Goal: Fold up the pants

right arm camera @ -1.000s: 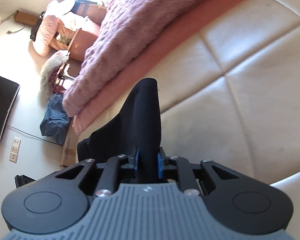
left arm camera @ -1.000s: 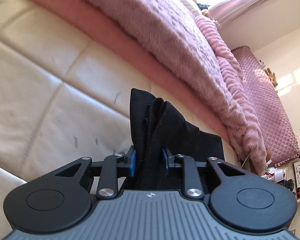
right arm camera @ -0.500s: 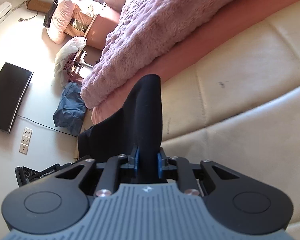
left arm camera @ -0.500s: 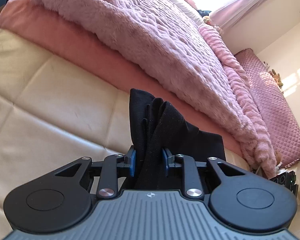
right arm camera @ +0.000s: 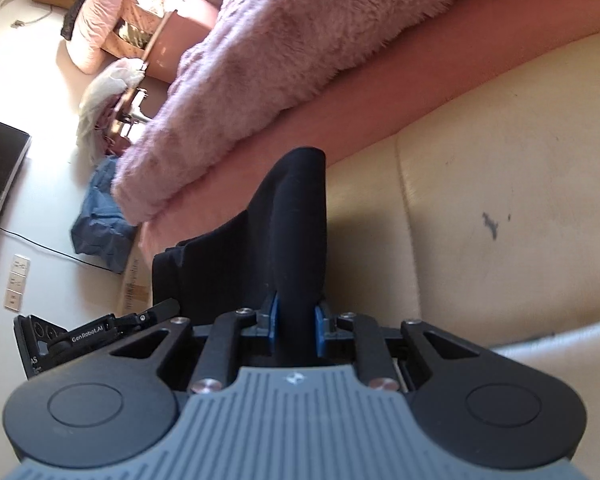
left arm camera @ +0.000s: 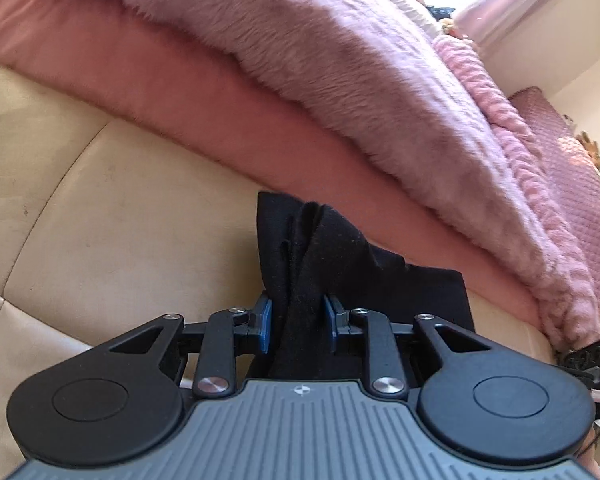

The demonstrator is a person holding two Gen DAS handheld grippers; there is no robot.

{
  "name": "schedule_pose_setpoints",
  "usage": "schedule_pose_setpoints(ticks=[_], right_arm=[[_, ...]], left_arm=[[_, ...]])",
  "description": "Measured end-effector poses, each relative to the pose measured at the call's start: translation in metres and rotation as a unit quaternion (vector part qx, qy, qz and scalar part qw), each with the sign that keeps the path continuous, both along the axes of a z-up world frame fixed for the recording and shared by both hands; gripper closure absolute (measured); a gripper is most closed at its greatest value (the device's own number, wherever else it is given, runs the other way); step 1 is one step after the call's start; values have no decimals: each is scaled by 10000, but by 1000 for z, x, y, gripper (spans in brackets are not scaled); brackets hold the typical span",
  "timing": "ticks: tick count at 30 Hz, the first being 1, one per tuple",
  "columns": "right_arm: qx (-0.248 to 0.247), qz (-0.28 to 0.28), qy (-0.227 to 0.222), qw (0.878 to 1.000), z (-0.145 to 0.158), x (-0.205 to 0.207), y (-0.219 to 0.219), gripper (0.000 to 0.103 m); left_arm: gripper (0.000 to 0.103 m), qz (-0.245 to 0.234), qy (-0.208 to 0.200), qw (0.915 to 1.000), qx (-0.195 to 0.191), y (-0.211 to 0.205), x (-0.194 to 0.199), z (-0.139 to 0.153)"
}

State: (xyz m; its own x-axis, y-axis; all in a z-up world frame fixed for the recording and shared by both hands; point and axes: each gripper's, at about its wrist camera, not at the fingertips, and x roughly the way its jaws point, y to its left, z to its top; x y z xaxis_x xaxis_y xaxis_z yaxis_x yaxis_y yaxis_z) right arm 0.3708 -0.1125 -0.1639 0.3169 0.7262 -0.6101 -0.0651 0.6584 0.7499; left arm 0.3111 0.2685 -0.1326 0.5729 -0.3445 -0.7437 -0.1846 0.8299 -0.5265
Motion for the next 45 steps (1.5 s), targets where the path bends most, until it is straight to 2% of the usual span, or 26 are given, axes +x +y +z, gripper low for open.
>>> schedule_pose_setpoints(ticks=[2,4,8,10,12,14,15,16,17,19,20,21,23,25,27,28,32,35,37,40,43,45], right_arm=[[-129,42,-31,9999,-9,8,4,90],[-162,57,-60,9998,-17,15,7,90],[-346,73,-224,9991,-24,19,12,90],[-531,184,-362,9978,-19,17,17,82],[-939,272,-693,9928,-5,14,22,73],[-1246,333,-1136,9851,10,11,24,72],[-1320,365,-1296,9821,16,11,25,72],[-1405,418,-1452,9785,22,11,28,72],[-1495,499,-1602,9744,26,11,30,73],[-1708,751,-1898,9639,33,15,46,87],[-1795,836,-1971,9602,33,18,53,89],[-1915,865,-2020,9566,32,23,60,92],[-2045,835,-2056,9534,28,31,67,92],[-2138,852,-2066,9510,23,41,72,92],[-2289,932,-2157,9447,20,48,78,93],[-2387,983,-2166,9415,17,48,80,97],[-2501,945,-2092,9406,3,58,85,102],[-2515,859,-1987,9433,8,61,83,103],[-2536,889,-2069,9407,19,51,80,98],[-2442,1035,-2261,9373,37,19,72,93],[-2397,1180,-2324,9352,47,-20,66,92],[-2418,1236,-2380,9325,50,-46,64,84]], left_arm=[[74,149,84,9998,-88,6,0,-15],[73,235,-25,9994,-256,12,-5,-21],[68,402,-90,9987,-308,15,-15,-20],[66,425,-139,9989,-131,13,-19,-10],[66,576,-291,9975,285,10,-24,5],[66,724,-589,9940,572,7,-27,19],[67,676,-781,9931,558,4,-29,27],[74,514,-922,9934,456,-1,-28,33],[77,311,-1051,9931,423,-9,-26,38],[80,43,-1049,9915,765,-28,-16,38],[82,-2,-960,9913,900,-35,-10,33],[82,33,-876,9917,941,-38,-3,27],[88,240,-742,9920,991,-36,5,14],[97,444,-693,9914,1016,-31,7,5],[97,575,-701,9914,948,-26,6,0],[97,596,-701,9910,973,-27,7,-2],[97,706,-715,9884,1140,-31,7,-2],[97,768,-660,9870,1246,-34,3,11],[96,700,-777,9866,1253,-36,-9,24],[96,332,-782,9867,1386,-44,-36,41],[96,101,-687,9859,1520,-52,-71,48],[96,46,-605,9853,1594,-56,-90,47]])
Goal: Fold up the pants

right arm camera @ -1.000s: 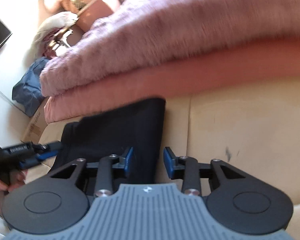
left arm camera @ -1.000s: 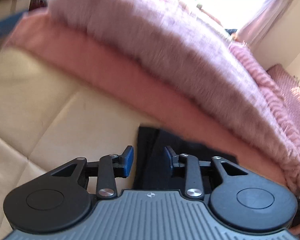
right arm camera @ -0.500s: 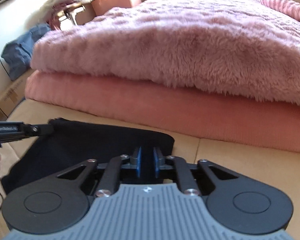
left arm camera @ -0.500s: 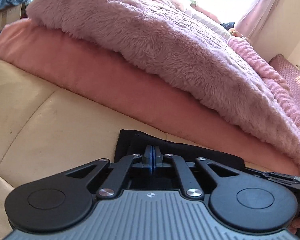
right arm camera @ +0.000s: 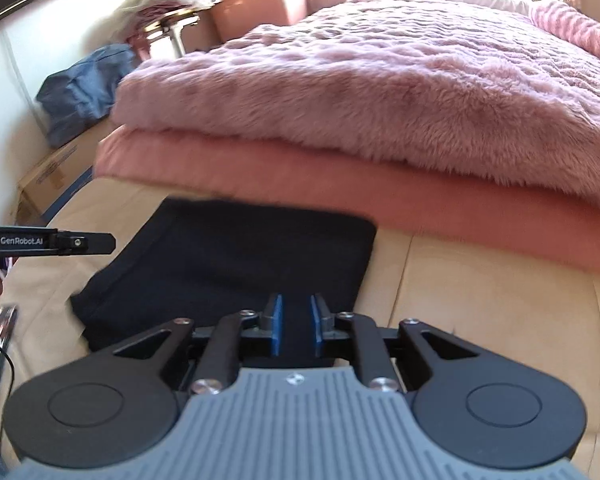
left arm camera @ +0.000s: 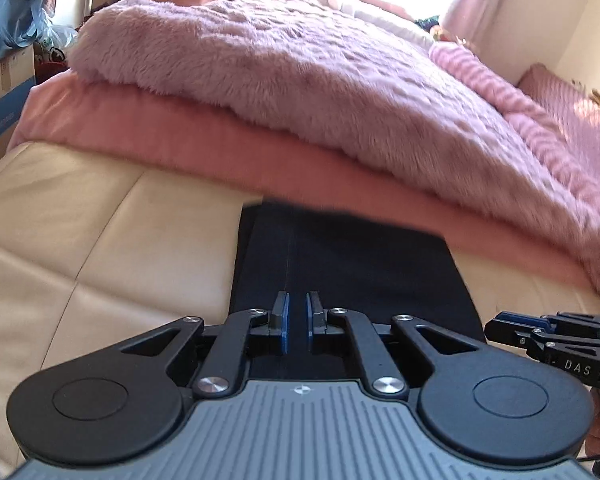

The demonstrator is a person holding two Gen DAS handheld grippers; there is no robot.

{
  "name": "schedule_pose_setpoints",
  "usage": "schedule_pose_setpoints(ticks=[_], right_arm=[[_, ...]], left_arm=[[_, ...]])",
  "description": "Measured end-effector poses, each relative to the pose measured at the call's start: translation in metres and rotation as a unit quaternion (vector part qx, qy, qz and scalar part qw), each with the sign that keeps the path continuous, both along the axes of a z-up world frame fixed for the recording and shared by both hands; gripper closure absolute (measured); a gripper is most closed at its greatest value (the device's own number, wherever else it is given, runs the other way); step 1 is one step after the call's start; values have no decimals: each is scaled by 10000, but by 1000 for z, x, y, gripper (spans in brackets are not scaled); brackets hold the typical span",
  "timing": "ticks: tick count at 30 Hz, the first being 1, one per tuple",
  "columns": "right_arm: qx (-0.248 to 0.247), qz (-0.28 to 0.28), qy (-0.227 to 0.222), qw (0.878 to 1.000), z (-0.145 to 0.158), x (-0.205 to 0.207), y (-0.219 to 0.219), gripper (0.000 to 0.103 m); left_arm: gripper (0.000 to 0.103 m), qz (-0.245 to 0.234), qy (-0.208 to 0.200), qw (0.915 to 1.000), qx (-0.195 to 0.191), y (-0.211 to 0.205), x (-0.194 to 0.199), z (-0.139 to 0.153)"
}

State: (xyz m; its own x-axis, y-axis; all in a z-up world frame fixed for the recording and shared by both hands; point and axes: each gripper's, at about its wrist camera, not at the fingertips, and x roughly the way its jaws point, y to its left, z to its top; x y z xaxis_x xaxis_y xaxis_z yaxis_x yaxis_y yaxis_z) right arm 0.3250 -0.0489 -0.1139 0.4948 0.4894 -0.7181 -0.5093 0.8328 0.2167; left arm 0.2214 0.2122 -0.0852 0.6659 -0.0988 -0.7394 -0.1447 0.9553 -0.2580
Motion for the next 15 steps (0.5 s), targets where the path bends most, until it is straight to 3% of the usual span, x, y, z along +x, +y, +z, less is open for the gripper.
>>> schedule_pose_setpoints(ticks=[5,10,15], right_arm=[[-506,129,-73,9986,-14,-54,5,83],[-771,112,19,9970,-38,-62,7,80],[-888,150,104,9959,-39,-58,8,75]], left_arm=[[96,234,356,9989,202,-6,-22,-21],[95,452,537,9972,247,-3,-20,-39],[95,652,625,9956,250,-5,-22,-24]])
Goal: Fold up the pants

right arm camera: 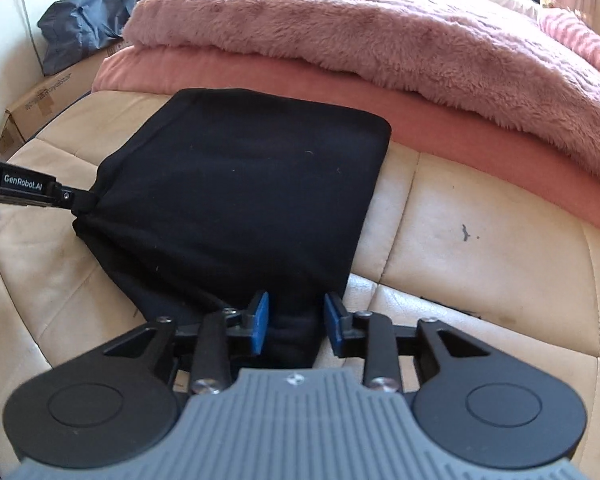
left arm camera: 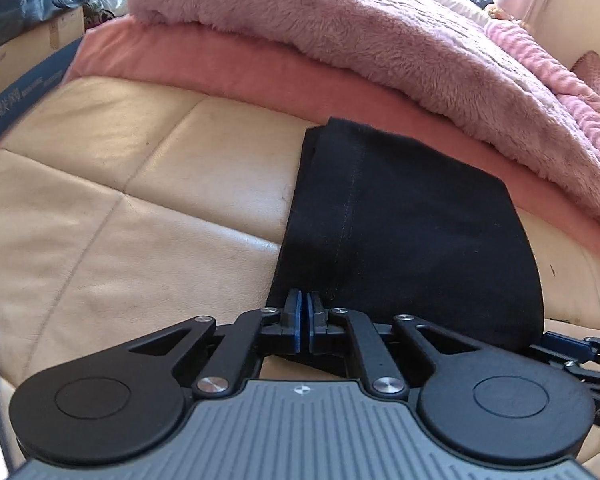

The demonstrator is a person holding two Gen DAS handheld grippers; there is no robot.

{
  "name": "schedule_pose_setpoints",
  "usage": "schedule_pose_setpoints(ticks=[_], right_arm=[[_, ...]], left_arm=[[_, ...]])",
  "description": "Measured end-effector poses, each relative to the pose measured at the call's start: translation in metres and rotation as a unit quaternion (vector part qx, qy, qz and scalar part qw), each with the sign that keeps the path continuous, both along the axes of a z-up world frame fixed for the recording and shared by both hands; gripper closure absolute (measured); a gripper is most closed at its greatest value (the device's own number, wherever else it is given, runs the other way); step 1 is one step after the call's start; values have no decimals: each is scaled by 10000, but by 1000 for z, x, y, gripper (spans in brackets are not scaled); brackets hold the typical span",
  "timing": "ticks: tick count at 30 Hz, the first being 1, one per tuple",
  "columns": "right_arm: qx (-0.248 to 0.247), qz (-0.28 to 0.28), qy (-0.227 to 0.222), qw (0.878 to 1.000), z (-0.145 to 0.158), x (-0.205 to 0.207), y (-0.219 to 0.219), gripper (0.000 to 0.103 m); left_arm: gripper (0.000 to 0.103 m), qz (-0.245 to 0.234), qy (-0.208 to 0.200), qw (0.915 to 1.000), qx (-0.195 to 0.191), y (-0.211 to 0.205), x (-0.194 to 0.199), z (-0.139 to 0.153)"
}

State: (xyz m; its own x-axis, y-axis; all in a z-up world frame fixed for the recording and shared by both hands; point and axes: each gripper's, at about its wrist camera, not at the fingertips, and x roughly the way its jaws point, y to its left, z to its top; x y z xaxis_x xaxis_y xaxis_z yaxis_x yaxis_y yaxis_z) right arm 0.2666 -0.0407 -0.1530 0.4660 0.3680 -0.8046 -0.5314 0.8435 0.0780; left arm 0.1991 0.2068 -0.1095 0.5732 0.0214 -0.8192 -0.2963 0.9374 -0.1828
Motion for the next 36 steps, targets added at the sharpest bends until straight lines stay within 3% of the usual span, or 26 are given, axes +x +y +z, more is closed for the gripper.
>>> schedule_pose_setpoints(ticks=[2,5,8,10,11,15,18,21,23,29,32,36], right_arm=[[137,-72,28,9999,14,0,-5,76],[393,-122,-234,9989,48,-11,-15,63],[620,-153,-689,9956,87,-30,-27,49],[810,-205,-979,9917,113,-45,-37,40],[991,-262,-1261,9867,136,-62,-49,37],[1157,-363,-1595,9797,162,-89,-64,21],[1184,-559,-1864,9737,179,-117,-77,21],[1040,-760,-2076,9697,186,-143,-88,21],[921,-888,-2072,9699,183,-156,-94,21],[1045,-1124,-1572,9756,156,-183,-101,21],[837,-1122,-1514,9785,146,-191,-92,21],[798,-1167,-1262,9819,135,-190,-91,21]], left_arm=[[94,51,-226,9997,87,-5,-11,15],[81,40,-712,9973,193,-22,-33,46],[63,68,-1159,9922,445,-46,-58,78],[45,53,-1470,9873,603,-62,-73,99],[41,41,-1618,9845,680,-69,-81,109],[15,-17,-2016,9740,1032,-101,-105,140],[10,-57,-2162,9684,1240,-118,-121,153],[1,-63,-2115,9678,1362,-128,-129,155],[0,-131,-1919,9722,1334,-134,-131,148],[0,-434,-1268,9808,1420,-155,-139,113],[0,-418,-1158,9843,1267,-160,-147,104],[0,-444,-1046,9834,1415,-161,-151,100]])
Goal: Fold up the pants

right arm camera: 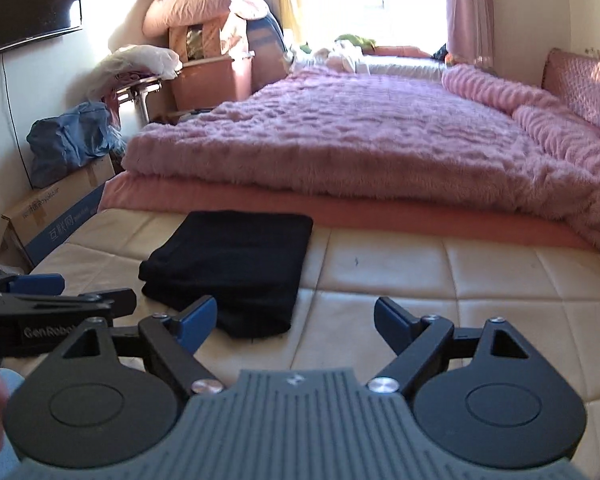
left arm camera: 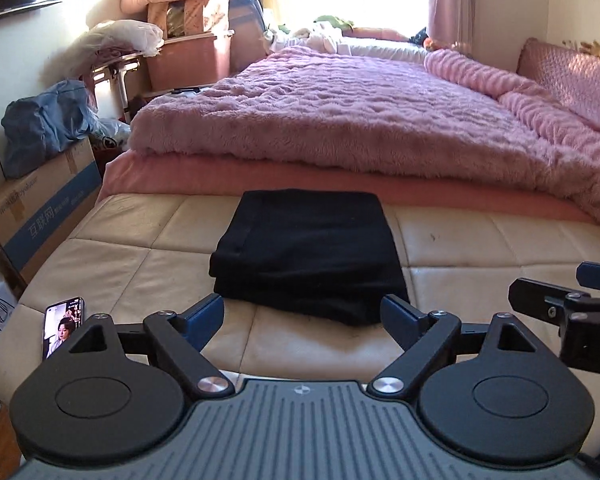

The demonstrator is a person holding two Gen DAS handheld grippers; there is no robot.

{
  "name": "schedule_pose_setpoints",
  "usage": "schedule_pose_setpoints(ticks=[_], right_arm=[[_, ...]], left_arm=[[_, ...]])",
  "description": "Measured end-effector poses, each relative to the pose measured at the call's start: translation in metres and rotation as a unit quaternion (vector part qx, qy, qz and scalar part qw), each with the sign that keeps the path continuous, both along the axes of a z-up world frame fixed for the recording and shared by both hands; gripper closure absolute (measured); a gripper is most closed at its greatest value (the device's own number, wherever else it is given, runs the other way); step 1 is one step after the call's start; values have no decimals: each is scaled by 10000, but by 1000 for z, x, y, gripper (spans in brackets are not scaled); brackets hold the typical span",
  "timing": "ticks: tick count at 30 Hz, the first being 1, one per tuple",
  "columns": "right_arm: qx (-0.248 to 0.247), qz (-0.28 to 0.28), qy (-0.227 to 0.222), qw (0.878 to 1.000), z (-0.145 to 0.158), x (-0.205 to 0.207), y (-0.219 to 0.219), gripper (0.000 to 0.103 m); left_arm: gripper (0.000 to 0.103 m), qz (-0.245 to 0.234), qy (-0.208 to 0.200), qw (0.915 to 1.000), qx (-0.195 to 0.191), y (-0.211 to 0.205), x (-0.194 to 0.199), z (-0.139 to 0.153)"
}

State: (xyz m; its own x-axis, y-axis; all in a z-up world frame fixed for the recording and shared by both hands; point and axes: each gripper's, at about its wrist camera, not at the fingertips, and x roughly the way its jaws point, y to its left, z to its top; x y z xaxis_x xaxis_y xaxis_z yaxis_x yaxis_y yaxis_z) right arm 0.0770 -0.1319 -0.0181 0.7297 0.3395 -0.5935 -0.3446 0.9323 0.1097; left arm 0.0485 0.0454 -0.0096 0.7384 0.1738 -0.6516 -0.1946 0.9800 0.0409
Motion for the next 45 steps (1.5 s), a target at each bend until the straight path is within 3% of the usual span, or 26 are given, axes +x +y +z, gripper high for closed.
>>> schedule_pose_setpoints(ticks=[11,45], right_arm=[[-172,73,372,9991,-14,8,4,21],[-190,108,400,9990,-11,9,3,21]], left_arm=[[0,-77,75,9999,6,-4,-3,0],[0,-79,129,9999,-10,-4,-1,2]])
